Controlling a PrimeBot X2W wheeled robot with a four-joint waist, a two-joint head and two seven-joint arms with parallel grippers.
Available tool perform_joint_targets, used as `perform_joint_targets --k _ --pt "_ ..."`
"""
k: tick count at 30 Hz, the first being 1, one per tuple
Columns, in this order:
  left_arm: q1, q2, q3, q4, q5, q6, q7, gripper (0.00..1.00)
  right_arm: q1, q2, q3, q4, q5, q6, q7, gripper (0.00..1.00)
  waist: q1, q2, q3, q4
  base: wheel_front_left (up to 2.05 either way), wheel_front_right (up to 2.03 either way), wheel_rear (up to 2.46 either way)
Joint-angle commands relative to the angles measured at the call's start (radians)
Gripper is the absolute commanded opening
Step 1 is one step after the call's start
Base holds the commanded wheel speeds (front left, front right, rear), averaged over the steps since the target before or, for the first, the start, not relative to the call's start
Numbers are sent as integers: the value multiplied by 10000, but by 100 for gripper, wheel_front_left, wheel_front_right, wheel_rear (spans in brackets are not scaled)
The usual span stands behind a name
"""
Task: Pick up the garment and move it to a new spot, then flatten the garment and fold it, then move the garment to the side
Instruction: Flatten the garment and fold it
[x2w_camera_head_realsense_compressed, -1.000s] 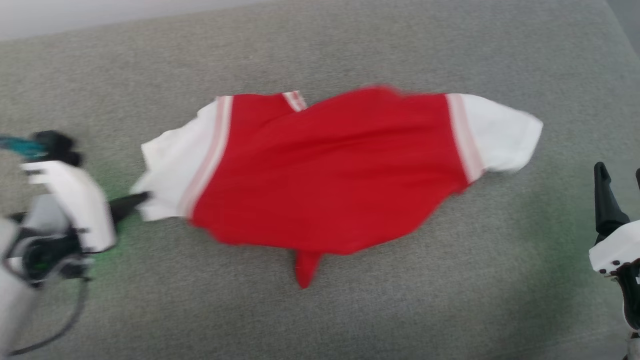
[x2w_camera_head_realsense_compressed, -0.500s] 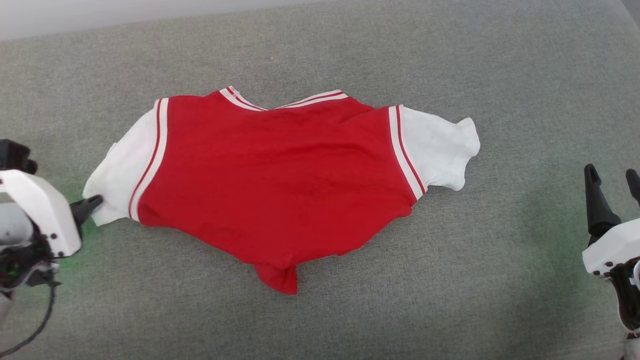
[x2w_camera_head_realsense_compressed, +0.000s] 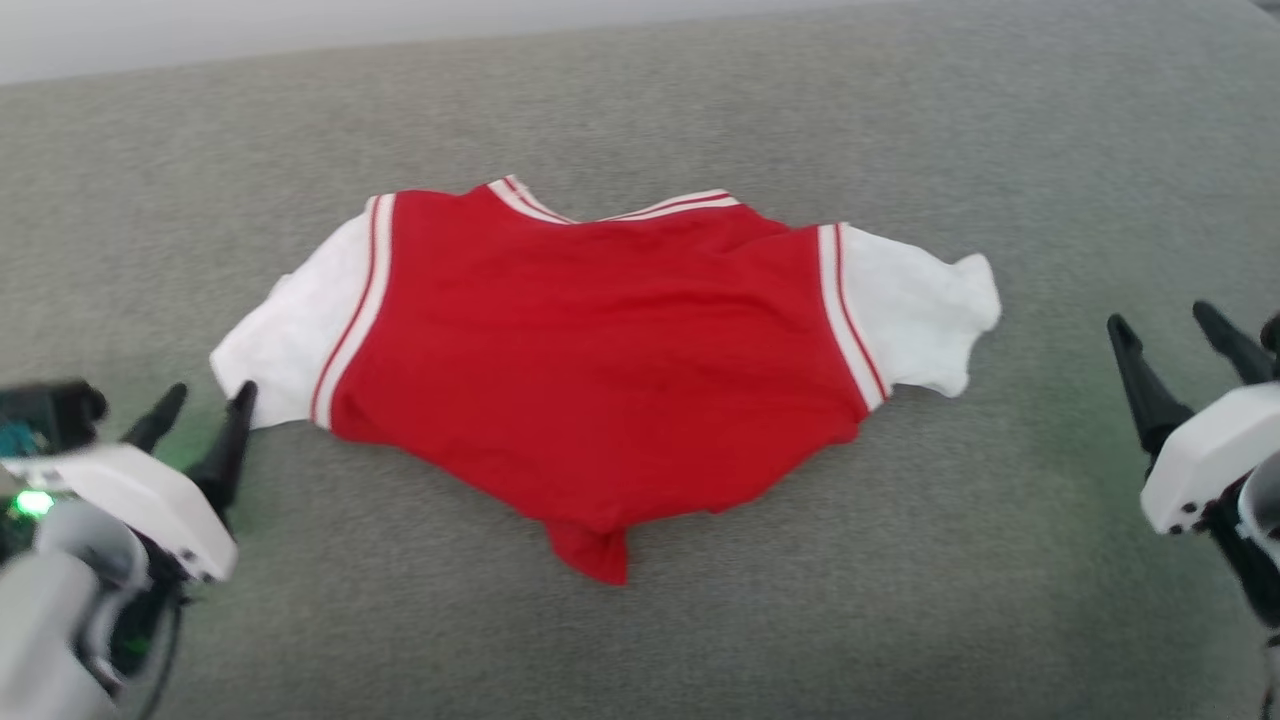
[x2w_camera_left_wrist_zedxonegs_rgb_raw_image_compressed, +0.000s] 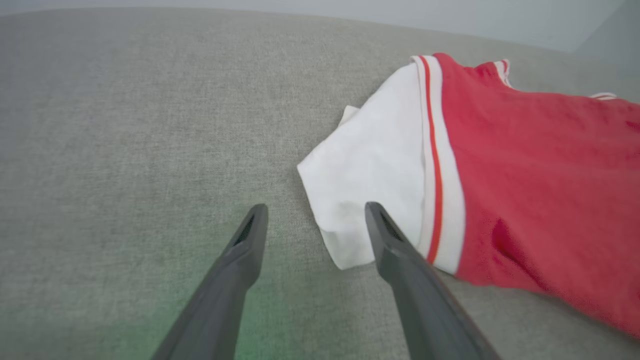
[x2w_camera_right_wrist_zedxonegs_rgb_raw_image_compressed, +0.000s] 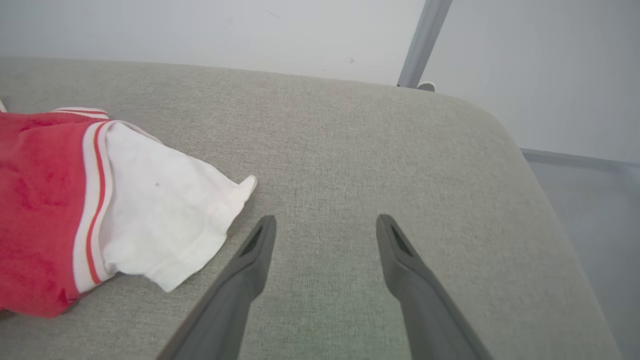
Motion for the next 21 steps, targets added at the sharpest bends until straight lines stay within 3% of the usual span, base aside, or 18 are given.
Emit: perform_joint_targets --k 1,7,12,16,21 --pt "274 -111 2 -116 207 182 -434 100 -186 -217 152 -63 80 -7 128 100 0 0 -2 243 0 0 0" --pt "1049 -1014 205 -1147 1435 1186 -1393 100 -1040 -1687 1241 -21 945 -7 1085 100 0 0 187 1008 0 0 0" --pt "1755 -2111 1633 -2652 3423 1756 -1411 100 -1830 -3133 2568 97 2088 -7 2079 100 0 0 518 1650 0 0 0" --pt "2359 -3040 2893 -3449 4470 1399 -1414 100 -2581 -4154 3543 459 2820 -7 2681 100 0 0 812 2031 0 0 0" --pt "2736 -3768 4078 -3878 5520 838 -1415 100 -3336 -4826 4913 789 3622 -7 3569 100 0 0 1155 2352 0 0 0"
